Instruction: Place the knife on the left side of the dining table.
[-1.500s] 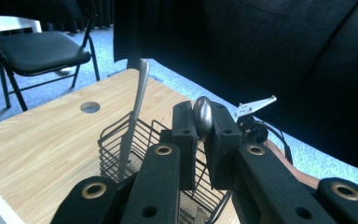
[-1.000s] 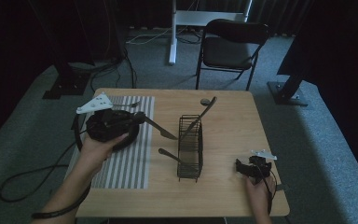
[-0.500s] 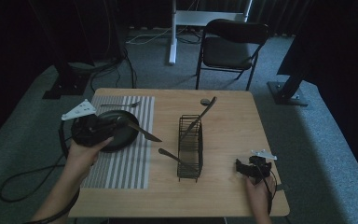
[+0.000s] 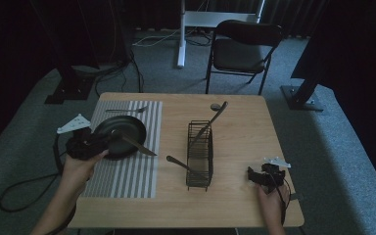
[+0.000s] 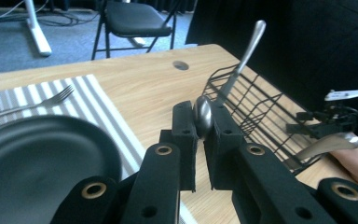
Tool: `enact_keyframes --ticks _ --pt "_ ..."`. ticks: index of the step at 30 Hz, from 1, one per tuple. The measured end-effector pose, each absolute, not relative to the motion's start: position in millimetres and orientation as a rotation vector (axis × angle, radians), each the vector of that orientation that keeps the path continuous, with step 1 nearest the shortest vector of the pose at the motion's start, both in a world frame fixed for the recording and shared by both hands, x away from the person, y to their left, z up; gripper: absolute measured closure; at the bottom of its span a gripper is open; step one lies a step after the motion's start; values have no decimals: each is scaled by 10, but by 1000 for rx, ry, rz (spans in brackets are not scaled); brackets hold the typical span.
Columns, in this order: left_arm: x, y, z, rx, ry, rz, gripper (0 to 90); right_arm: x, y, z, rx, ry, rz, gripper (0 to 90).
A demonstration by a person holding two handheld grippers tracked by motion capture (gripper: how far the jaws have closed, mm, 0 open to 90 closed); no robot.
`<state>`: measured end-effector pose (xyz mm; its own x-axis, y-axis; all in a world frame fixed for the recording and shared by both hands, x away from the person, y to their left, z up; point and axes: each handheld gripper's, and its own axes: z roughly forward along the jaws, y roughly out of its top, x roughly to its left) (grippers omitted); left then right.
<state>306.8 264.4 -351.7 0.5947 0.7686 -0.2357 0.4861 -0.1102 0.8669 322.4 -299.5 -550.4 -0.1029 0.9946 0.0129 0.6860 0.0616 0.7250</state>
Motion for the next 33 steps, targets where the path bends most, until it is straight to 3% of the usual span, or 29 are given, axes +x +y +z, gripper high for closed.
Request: enact_keyframes --ticks 19,33 --pt "3055 2795 -3959 1752 1142 258 838 3224 -2996 -5504 1671 1844 804 126" --pt "3042 2996 -4085 1682 1191 193 831 3224 -2996 -5504 1671 1844 804 126"
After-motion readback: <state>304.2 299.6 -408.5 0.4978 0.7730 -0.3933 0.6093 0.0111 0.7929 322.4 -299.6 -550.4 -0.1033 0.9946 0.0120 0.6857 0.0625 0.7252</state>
